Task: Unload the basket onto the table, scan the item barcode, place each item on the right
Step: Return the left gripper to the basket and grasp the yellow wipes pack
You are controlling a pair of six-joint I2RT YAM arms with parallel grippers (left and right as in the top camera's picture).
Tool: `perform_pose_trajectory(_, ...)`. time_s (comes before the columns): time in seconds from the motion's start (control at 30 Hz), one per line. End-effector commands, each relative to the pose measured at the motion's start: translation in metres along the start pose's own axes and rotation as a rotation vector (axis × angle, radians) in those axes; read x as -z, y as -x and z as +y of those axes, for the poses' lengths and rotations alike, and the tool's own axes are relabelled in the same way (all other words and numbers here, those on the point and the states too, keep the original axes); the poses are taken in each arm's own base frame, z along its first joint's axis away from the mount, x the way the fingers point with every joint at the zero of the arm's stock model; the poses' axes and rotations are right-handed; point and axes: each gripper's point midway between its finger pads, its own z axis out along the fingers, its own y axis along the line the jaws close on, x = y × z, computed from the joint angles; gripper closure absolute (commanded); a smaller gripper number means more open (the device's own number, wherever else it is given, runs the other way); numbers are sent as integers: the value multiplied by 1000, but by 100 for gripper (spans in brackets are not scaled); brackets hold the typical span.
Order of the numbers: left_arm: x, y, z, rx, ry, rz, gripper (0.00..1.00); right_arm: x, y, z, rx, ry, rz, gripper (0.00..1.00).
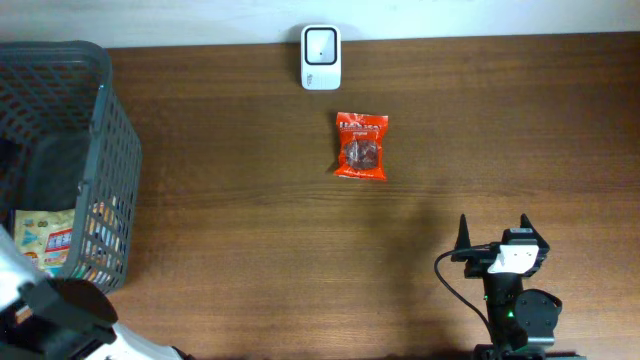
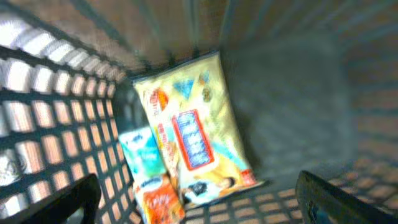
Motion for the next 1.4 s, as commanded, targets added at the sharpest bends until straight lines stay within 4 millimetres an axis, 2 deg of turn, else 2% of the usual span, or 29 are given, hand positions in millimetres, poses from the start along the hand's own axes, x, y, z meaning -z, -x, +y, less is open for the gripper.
perform_pose_trajectory(0.0,-45,-28,4,24,54,99,0,0,-4,1,8,1,5,1)
perform_pose_trajectory(0.13,-89,-53,10,51,100,147,0,0,-4,1,8,1,5,2)
perform_pose_trajectory(0.17,-107,-63,12,48,108,157,0,0,-3,1,8,1,5,2)
perform_pose_trajectory(0.3,-131,-78,16,47,119,168,2,0,-3,1,8,1,5,2)
perform_pose_trajectory(0.43,-147,-82,17,48,122,154,11,0,-3,1,8,1,5,1)
perform_pose_trajectory(0.53,-159,-84,12,50,106,149,29,0,-4,1,8,1,5,2)
perform_pose_trajectory(0.6,-166,-88,5,33,73,165,34,0,-4,1,8,1,5,2)
perform_pose_trajectory(0.63,-171,-89,-2,-12,33,176,33,0,-4,1,8,1,5,2)
perform_pose_trajectory(0.67,-175,-91,-12,-61,-19,189,28,0,-4,1,8,1,5,2)
perform_pose_trajectory(0.7,-179,-93,-23,-109,-75,205,13,0,-4,1,8,1,5,2)
perform_pose_trajectory(0.73,-183,-95,-29,-130,-102,216,5,0,-4,1,8,1,5,2)
perform_pose_trajectory(0.8,-189,-96,-31,-130,-102,221,2,0,-4,1,8,1,5,2)
perform_pose_trajectory(0.87,-195,-97,-32,-130,-100,224,2,0,-4,1,8,1,5,1)
perform_pose_trajectory(0.9,-198,-98,-31,-132,-91,226,12,0,-4,1,8,1,5,2)
perform_pose_trajectory(1.03,-200,-98,-24,-136,-54,223,67,0,-4,1,8,1,5,2)
perform_pose_trajectory(1.17,-195,-97,-23,-137,-53,225,99,0,-3,1,8,1,5,1)
perform_pose_trajectory(1.27,-176,-83,-29,-129,-85,187,100,0,-4,1,8,1,5,1)
perform_pose_trajectory(1.37,-131,-59,-48,-111,-205,123,100,0,-4,1,8,1,5,1)
